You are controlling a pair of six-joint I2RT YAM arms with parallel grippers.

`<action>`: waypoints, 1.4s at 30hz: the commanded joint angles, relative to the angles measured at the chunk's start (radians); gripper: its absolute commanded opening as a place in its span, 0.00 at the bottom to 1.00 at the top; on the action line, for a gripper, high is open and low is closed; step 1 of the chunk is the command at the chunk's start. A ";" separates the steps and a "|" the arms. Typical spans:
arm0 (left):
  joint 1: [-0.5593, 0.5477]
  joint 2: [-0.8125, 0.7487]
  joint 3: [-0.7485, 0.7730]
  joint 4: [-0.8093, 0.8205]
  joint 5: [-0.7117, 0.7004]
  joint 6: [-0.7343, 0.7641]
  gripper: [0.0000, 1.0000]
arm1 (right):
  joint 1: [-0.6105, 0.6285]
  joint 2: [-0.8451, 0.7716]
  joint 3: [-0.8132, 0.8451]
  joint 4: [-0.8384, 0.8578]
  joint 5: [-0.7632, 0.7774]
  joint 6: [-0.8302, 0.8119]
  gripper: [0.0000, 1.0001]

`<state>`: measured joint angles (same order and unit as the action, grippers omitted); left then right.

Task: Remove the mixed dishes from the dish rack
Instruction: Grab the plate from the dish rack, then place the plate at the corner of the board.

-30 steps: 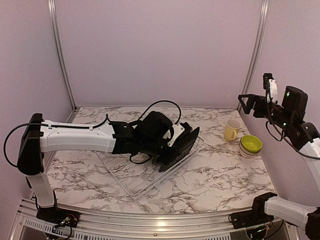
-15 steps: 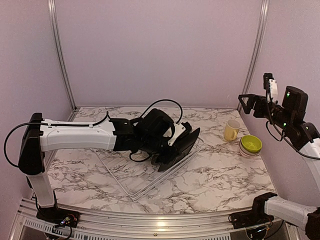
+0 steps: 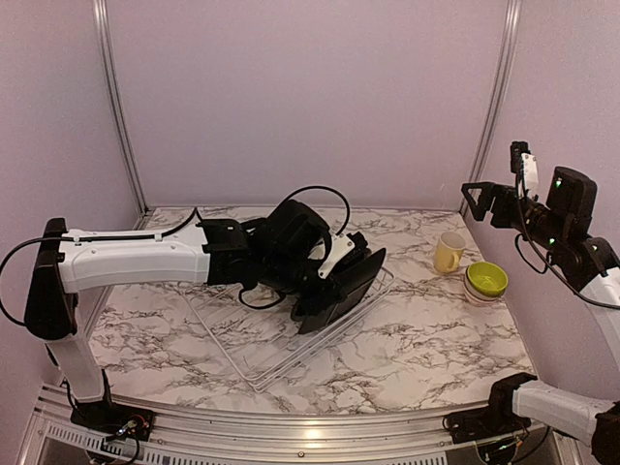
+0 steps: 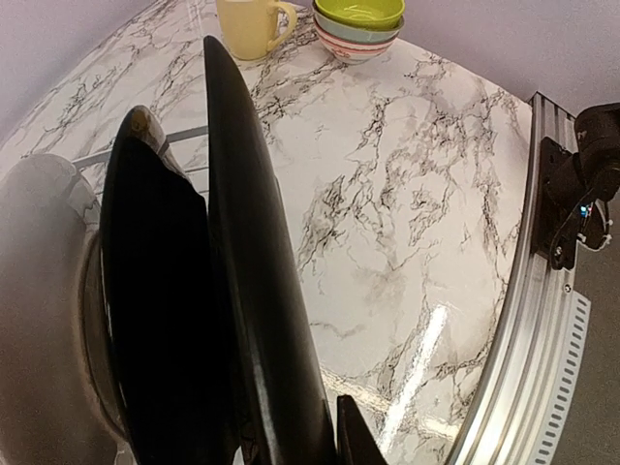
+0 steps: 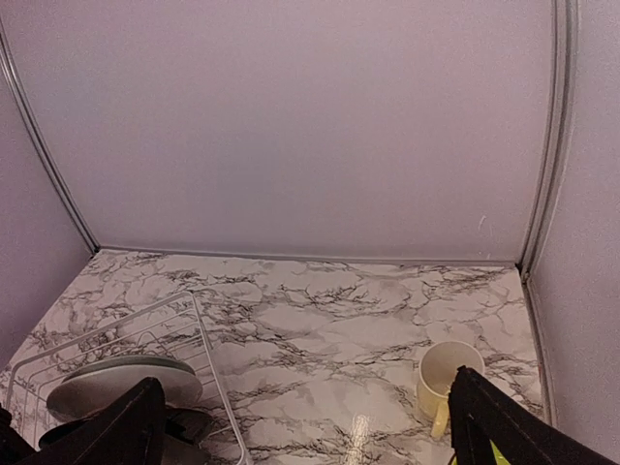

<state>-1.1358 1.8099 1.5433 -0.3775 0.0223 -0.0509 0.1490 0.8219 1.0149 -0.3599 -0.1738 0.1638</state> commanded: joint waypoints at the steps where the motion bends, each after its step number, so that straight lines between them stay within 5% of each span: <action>1: -0.008 -0.115 0.051 0.061 0.038 0.045 0.00 | 0.002 -0.005 0.009 0.000 -0.006 0.011 0.99; 24: -0.007 -0.377 0.077 0.198 0.216 -0.002 0.00 | 0.003 -0.001 0.014 0.008 -0.011 0.022 0.99; 42: 0.104 -0.503 0.156 0.036 -0.318 0.100 0.00 | 0.003 -0.009 -0.006 0.001 -0.006 0.025 0.98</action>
<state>-1.0809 1.3800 1.6302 -0.4099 -0.0891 -0.0017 0.1490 0.8223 1.0134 -0.3592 -0.1753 0.1825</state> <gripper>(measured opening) 0.118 0.986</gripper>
